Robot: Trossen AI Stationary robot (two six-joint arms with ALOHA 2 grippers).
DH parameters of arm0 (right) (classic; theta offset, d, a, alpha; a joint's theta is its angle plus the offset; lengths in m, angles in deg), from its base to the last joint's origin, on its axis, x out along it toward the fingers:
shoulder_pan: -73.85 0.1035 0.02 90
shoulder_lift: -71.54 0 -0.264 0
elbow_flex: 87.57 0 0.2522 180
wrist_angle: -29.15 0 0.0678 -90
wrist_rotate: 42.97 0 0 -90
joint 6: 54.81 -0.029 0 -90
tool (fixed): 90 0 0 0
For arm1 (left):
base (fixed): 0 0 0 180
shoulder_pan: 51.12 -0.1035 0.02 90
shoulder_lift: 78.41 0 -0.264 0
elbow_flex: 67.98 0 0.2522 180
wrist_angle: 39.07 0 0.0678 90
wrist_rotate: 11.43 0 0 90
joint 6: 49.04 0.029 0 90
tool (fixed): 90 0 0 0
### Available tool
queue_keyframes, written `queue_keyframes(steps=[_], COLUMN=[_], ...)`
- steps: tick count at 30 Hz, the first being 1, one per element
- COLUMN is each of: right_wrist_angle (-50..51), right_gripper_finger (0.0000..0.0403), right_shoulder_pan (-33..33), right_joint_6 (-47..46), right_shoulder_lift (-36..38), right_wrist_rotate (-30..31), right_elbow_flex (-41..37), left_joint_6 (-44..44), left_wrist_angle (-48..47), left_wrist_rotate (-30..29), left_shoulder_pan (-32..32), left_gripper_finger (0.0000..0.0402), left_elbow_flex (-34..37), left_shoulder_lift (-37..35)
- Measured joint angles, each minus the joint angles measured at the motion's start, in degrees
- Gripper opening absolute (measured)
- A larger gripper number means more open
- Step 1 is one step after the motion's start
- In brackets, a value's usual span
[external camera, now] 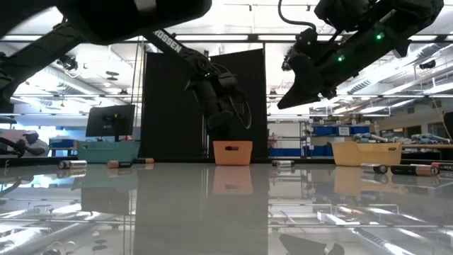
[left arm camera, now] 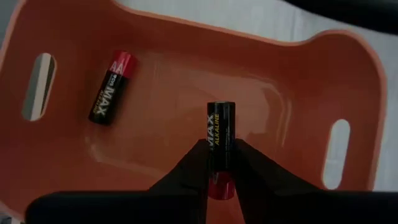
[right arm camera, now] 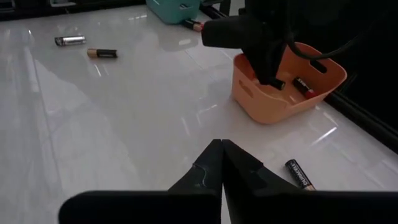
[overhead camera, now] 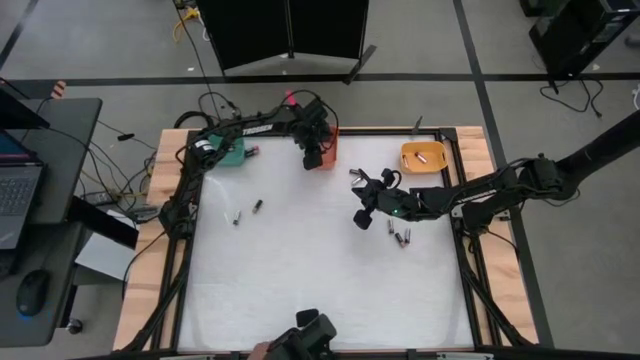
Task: Sort batteries
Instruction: Put the bottom left red battery into the orange container
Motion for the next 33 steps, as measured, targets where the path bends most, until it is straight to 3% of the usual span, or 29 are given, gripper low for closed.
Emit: queue_keyframes(steps=[10, 15, 21, 24, 33], right_wrist_angle=[0.00, 0.00, 0.56, 1.15, 2.04], right_gripper_finger=[0.0009, 0.0029, 0.0025, 0.0015, 0.0017], right_shoulder_pan=[0.00, -0.04, -0.17, -0.17, -0.20], right_joint_6=[-0.79, -0.81, -0.13, -0.16, -0.37], right_shoulder_lift=[-0.02, -0.02, 0.42, 1.30, 1.20], right_wrist_rotate=[-0.26, -0.28, -0.58, -1.20, -3.97], right_elbow_flex=[0.00, 0.00, 0.00, 0.00, 0.00], left_joint_6=[0.18, 2.51, 3.14, 1.34, -3.83], left_wrist_angle=[1.01, 0.91, 4.91, 9.34, 31.08], left_wrist_rotate=[-2.34, -4.56, -6.21, -3.98, -1.34], left_shoulder_pan=[0.01, 0.16, 0.46, 0.48, 1.96], left_gripper_finger=[0.0091, 0.0092, 0.0047, 0.0010, 0.0006], left_elbow_flex=[0.00, -0.10, -0.19, 2.06, 18.88], left_shoulder_lift=[0.00, 0.00, -1.74, -3.84, -14.63])
